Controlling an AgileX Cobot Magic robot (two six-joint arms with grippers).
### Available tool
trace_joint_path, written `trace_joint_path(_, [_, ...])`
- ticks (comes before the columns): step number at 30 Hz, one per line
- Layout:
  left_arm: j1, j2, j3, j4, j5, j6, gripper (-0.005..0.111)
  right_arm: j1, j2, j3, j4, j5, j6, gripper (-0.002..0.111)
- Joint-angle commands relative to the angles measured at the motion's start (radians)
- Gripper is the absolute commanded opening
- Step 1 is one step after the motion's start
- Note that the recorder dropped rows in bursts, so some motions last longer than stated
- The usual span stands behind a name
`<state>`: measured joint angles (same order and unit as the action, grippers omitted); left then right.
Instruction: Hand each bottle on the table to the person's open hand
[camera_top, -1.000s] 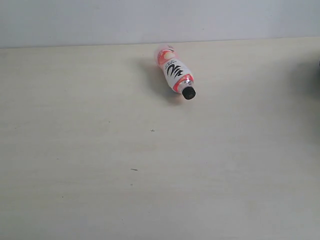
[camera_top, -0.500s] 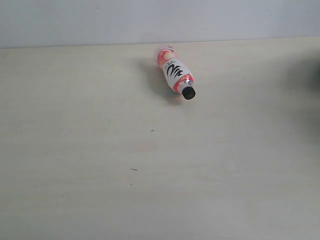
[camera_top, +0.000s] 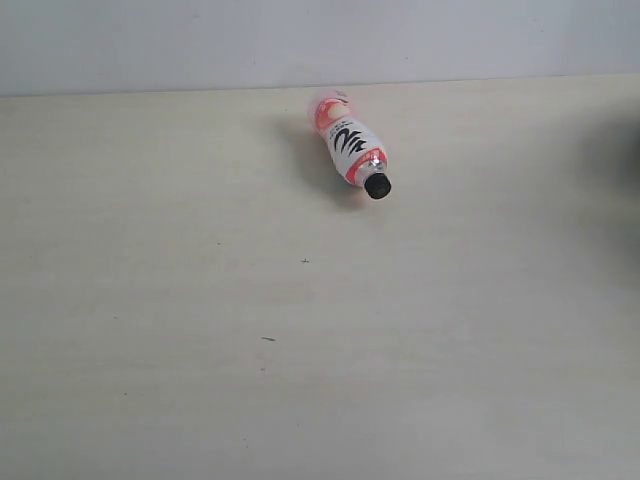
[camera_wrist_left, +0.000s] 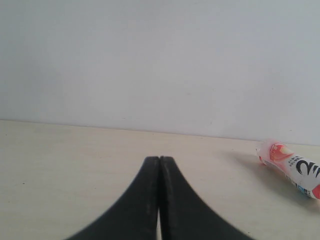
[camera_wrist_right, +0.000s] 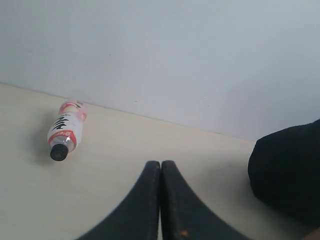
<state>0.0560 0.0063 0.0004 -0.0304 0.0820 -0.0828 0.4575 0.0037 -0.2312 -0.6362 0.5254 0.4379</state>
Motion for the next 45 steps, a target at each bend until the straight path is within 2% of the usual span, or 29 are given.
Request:
trace_joint_path(1, [-0.007, -0.006, 0.0, -0.003, 0.001, 0.002, 0.0, -0.003, -0.004, 0.005, 0.001, 0.002, 0.003, 0.0])
trace_joint_path(24, [-0.007, -0.006, 0.0, -0.003, 0.001, 0.002, 0.0, -0.003, -0.004, 0.005, -0.037, 0.002, 0.001, 0.0])
trace_joint_path(33, [-0.007, -0.006, 0.0, -0.003, 0.001, 0.002, 0.0, -0.003, -0.004, 0.005, -0.151, 0.002, -0.001, 0.0])
trace_joint_path(38, [-0.007, -0.006, 0.0, -0.003, 0.001, 0.002, 0.0, -0.003, -0.004, 0.003, -0.153, -0.119, -0.001, 0.0])
trace_joint_path(41, [-0.007, -0.006, 0.0, -0.003, 0.001, 0.002, 0.0, -0.003, -0.004, -0.001, -0.153, -0.192, -0.001, 0.003])
trace_joint_path(45, [-0.007, -0.006, 0.0, -0.003, 0.001, 0.002, 0.0, -0.003, 0.115, -0.09, -0.111, -0.103, 0.028, 0.011])
